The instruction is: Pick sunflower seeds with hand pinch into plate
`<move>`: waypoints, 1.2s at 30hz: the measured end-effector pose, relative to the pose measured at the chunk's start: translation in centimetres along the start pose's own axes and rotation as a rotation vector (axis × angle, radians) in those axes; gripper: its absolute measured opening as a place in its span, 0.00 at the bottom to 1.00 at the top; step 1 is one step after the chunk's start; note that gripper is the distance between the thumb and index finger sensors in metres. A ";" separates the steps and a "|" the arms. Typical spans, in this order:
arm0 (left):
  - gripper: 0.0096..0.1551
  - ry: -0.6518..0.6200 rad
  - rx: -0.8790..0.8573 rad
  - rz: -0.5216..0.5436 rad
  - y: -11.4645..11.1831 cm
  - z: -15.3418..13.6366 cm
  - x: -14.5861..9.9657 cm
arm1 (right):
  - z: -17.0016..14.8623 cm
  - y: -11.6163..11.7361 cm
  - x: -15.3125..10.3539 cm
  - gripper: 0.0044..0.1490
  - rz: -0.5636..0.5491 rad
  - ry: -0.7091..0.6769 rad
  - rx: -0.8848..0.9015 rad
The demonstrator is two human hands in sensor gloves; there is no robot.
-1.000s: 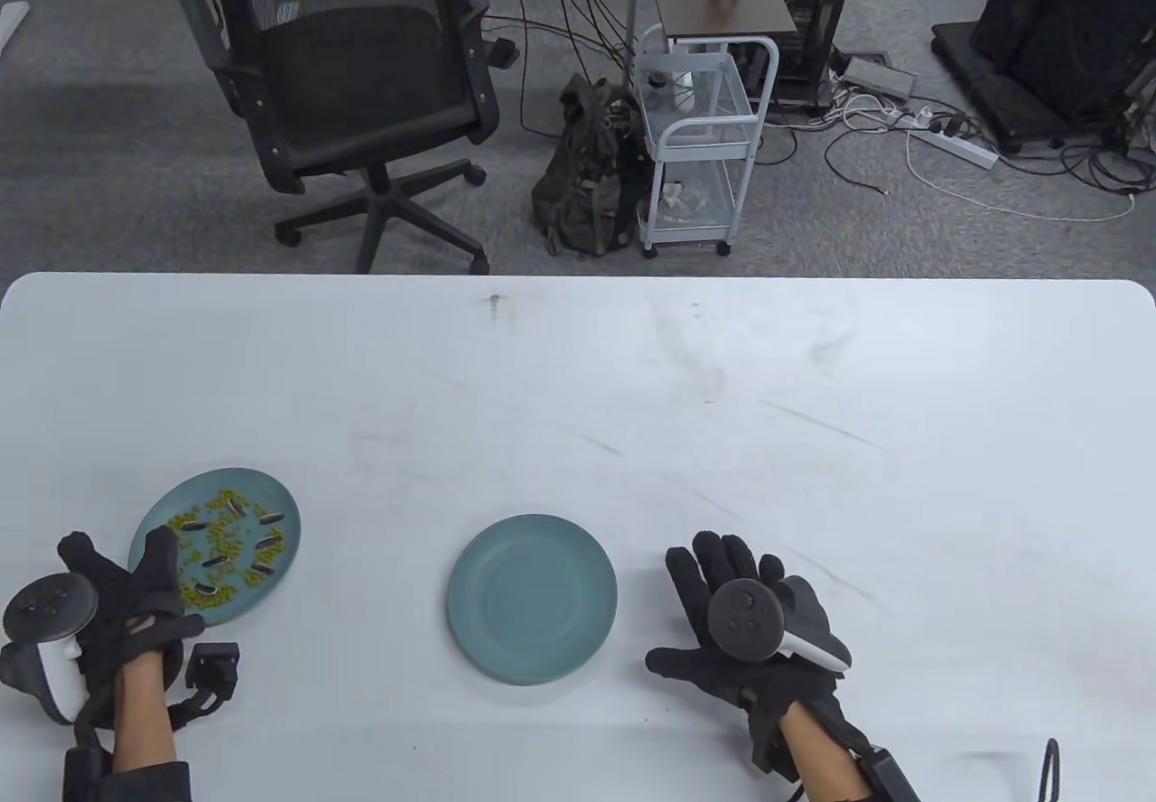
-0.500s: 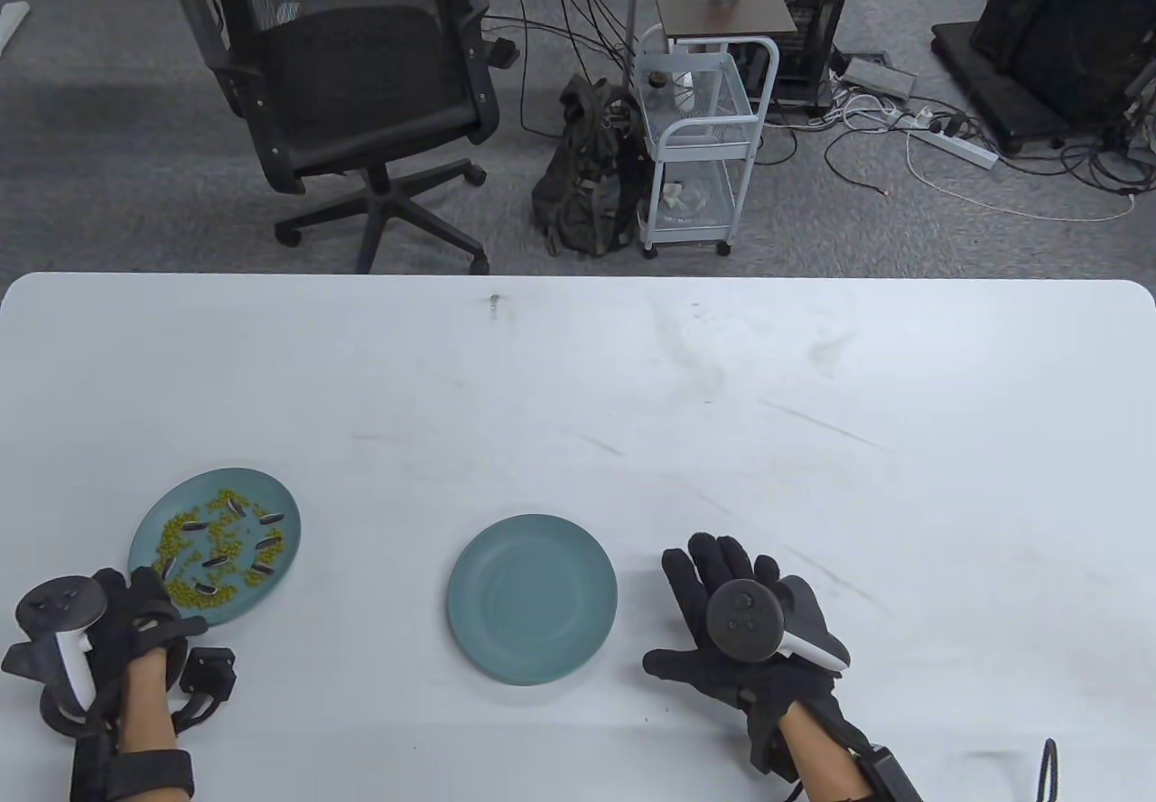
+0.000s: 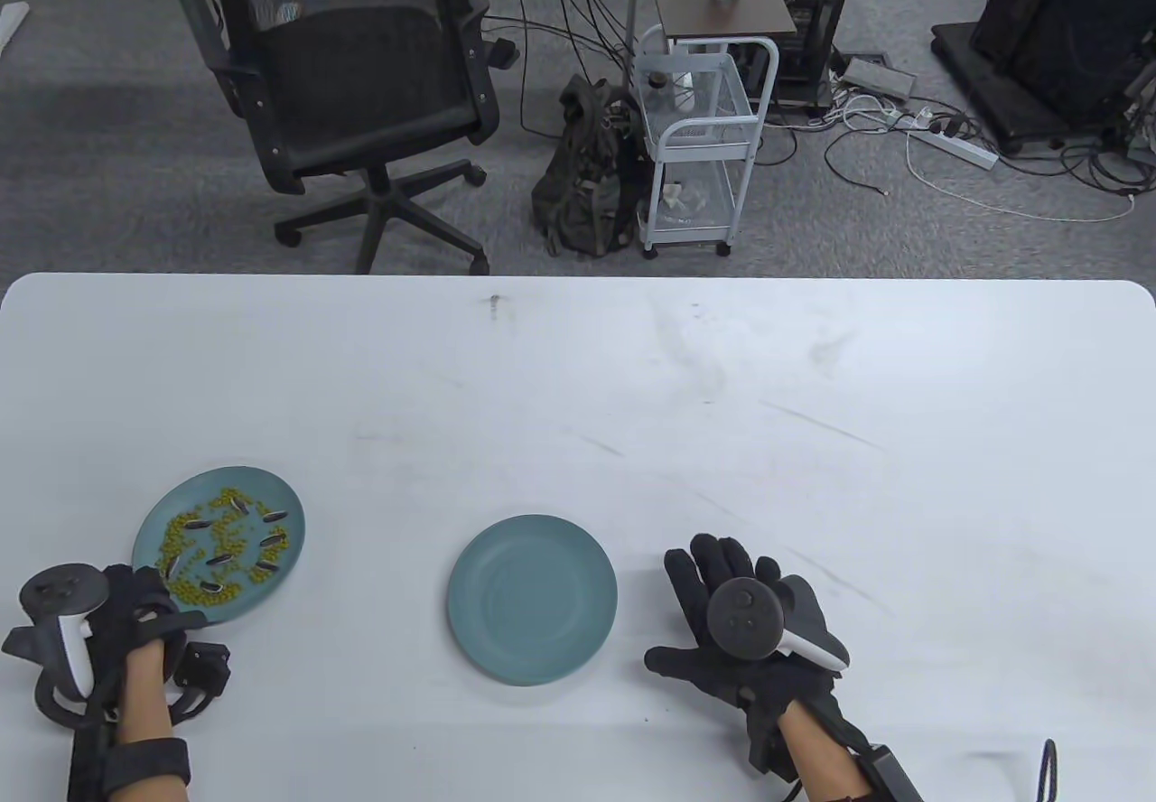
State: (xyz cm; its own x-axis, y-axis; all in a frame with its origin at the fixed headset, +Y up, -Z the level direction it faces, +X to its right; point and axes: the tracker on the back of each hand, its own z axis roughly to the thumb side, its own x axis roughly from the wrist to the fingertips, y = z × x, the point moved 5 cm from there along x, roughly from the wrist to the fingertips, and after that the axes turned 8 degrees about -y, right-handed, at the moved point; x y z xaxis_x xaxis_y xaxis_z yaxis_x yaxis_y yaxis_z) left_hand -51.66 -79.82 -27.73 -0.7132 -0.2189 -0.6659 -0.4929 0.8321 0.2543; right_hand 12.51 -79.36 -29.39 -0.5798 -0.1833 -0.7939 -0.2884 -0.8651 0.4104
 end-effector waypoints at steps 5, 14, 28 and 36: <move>0.26 -0.040 -0.106 -0.016 -0.3 0.2 0.0 | -0.1 -0.2 -0.1 0.66 -0.008 0.005 -0.004; 0.29 -0.084 -0.312 -0.029 -0.2 0.8 -0.4 | -0.3 -0.4 -0.2 0.66 -0.017 0.012 0.006; 0.23 -0.372 -0.464 -0.248 -0.9 6.8 -3.6 | -0.6 -0.6 -0.3 0.65 -0.030 0.012 0.031; 0.24 -0.471 -0.542 -0.550 -6.0 10.8 -9.1 | -0.6 -0.9 -0.5 0.65 -0.045 0.007 0.042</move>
State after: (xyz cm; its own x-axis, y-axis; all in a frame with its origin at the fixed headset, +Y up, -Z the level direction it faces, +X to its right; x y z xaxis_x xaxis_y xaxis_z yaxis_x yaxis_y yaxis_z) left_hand -36.89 -77.33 -30.78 -0.0880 -0.1843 -0.9789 -0.9561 0.2912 0.0311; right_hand 13.50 -78.82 -29.63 -0.5599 -0.1479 -0.8153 -0.3460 -0.8523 0.3923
